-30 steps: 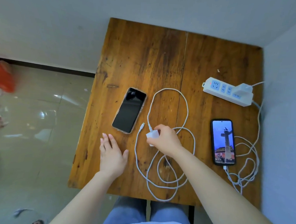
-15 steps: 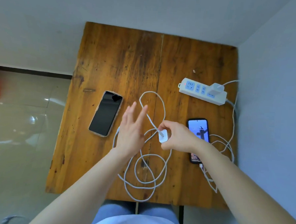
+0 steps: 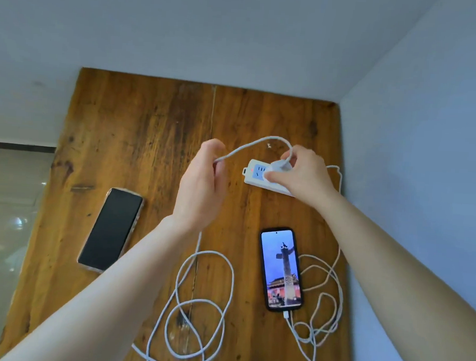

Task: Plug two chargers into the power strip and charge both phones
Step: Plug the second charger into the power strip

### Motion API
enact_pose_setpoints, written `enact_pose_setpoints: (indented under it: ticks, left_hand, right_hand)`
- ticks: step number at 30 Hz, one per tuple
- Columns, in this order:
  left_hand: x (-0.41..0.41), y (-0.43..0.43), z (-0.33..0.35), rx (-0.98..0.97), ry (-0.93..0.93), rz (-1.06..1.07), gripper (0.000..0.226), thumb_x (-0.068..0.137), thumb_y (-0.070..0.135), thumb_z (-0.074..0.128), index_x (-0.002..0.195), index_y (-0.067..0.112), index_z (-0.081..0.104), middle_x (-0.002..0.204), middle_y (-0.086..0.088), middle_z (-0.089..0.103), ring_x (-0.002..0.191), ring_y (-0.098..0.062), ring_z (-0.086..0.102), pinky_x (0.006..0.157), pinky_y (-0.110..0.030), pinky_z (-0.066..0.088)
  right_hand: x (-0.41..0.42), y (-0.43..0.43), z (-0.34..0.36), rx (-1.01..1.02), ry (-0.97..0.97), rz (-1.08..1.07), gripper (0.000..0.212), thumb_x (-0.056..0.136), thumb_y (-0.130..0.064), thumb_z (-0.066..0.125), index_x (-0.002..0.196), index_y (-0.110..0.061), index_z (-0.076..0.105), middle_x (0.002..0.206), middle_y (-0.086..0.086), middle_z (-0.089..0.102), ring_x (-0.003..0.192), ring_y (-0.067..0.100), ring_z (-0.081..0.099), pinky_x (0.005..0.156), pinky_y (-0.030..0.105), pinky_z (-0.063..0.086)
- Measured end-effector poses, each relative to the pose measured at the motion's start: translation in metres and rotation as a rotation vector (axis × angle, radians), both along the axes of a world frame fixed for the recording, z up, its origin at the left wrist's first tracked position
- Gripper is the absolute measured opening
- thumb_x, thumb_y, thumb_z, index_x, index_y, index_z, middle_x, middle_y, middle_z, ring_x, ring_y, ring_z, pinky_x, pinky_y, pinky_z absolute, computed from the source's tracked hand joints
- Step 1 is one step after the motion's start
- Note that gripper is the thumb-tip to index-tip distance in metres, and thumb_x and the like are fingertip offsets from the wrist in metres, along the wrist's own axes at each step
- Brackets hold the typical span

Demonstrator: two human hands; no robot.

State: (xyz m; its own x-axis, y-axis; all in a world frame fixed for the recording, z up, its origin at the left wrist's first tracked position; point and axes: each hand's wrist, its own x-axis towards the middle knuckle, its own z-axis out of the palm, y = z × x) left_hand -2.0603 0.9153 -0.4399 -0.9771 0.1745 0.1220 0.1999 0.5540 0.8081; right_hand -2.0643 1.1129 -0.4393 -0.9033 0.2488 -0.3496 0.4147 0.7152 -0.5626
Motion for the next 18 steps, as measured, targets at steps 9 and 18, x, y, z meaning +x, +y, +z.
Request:
enact_pose_setpoints:
  ticks: [9, 18]
  left_hand:
    - [-0.02, 0.031, -0.046, -0.384, -0.209, -0.235, 0.042, 0.091, 0.001, 0.047, 0.13, 0.014, 0.055, 0.121, -0.008, 0.049, 0.109, -0.023, 0.048, 0.074, -0.027, 0.047]
    - [-0.006, 0.044, -0.074, -0.637, -0.339, -0.364, 0.063, 0.093, 0.016, 0.046, 0.15, 0.026, 0.022, 0.153, -0.006, 0.028, 0.134, -0.028, 0.027, 0.101, -0.052, 0.036]
  right_hand:
    - [-0.043, 0.007, -0.03, -0.049, -0.094, -0.26, 0.033, 0.079, -0.042, 0.067, 0.082, -0.009, 0.063, 0.074, 0.002, 0.067, 0.057, 0.012, 0.064, 0.045, 0.02, 0.039]
    - [-0.045, 0.007, -0.032, -0.091, -0.154, -0.323, 0.042, 0.076, -0.051, 0.071, 0.087, -0.016, 0.05, 0.064, -0.01, 0.051, 0.047, 0.007, 0.063, 0.043, 0.016, 0.042]
